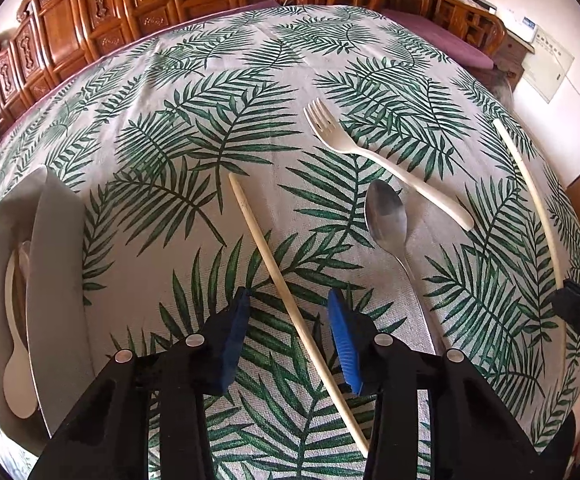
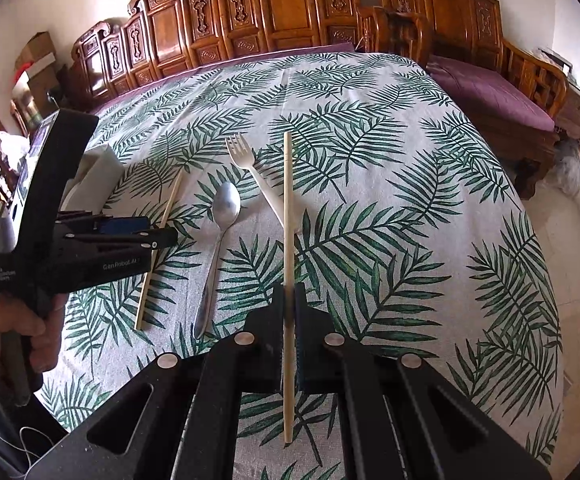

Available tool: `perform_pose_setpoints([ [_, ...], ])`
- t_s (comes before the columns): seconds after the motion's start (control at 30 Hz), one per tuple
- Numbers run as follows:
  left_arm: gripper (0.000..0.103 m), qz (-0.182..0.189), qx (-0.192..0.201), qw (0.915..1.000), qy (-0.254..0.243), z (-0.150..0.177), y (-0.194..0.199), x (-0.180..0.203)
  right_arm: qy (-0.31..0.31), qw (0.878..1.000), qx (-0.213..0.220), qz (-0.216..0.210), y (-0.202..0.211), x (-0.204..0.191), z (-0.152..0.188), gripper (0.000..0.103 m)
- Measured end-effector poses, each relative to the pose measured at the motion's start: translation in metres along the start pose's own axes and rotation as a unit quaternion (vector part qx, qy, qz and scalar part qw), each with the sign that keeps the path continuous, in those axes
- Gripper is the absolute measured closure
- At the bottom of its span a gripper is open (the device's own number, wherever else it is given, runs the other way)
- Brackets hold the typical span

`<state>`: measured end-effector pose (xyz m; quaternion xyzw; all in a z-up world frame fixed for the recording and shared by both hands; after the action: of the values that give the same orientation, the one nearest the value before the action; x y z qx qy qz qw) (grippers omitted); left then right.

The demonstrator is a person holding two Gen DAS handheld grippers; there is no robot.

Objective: Organize utensils
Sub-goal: 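Grasp a wooden chopstick with the left gripper while the right gripper holds its chopstick, then carry the chopstick into the tray and open the left gripper while the right gripper holds its chopstick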

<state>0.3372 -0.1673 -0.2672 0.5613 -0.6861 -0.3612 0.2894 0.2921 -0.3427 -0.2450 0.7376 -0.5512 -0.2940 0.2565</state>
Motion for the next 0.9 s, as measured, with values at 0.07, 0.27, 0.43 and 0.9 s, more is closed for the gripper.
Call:
perform_pose_setpoints([
  [0.07, 0.067, -0.001, -0.002, 1.0, 0.003, 0.0, 0.0, -0.001, -0.001, 1.0, -0.001, 0.001, -0.001, 0.001, 0.0, 0.097],
  [0.27, 0.071, -0.004, -0.004, 1.0, 0.008, -0.001, -0.001, -0.001, 0.0, 1.0, -0.003, 0.0, -0.002, 0.001, 0.001, 0.097],
  [0.43, 0.095, -0.001, -0.006, 0.9999, 0.012, -0.001, 0.0, -0.002, 0.003, 1.0, -0.007, -0.004, -0.004, -0.002, 0.004, 0.097],
  [0.9, 0.099, 0.005, 0.023, 0.9997, 0.004, 0.001, 0.039, -0.012, 0.005, 1.0, -0.006, -0.011, -0.002, -0.006, 0.004, 0.097],
])
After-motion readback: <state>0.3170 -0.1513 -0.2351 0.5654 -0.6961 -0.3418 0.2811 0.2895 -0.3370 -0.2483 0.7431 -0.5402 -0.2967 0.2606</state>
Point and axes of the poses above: each gripper's, at about its wrist camera, not at the fingertips, and y roughly against the way its jaws point, x to its right, z to its underside, the point moved 5 cm from there along -y, roughly the way its jaws point, and after that the axes turned 10 degrees about x, right-handed, at the moved point
